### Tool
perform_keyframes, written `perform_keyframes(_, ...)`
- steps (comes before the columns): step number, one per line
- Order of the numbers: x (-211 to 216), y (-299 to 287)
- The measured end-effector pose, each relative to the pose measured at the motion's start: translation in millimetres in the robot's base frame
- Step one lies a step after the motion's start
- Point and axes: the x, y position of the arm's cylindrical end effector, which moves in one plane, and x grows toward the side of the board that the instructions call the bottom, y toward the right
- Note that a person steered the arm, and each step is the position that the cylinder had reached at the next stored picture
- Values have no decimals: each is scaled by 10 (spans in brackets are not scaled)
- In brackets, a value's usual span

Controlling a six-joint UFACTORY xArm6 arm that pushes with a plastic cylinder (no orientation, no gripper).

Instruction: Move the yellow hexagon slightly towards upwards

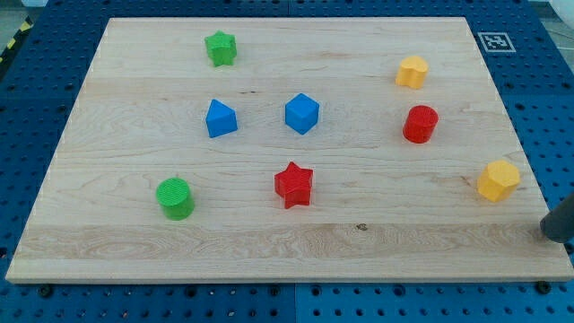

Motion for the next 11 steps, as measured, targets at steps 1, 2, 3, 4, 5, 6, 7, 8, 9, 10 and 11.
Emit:
perform_keyframes(1, 1, -221)
perform_keyframes(2, -112, -383)
perform_keyframes(3, -162, -387)
perform_keyframes(4, -277, -386)
perform_keyframes(5, -381, -345)
perform_keyframes(6, -396, -310)
perform_keyframes(7, -495, -310)
perform_keyframes(8, -579, -310)
perform_keyframes(9, -696, -310)
perform_keyframes(10, -778, -310)
perform_keyframes(11, -827, -320)
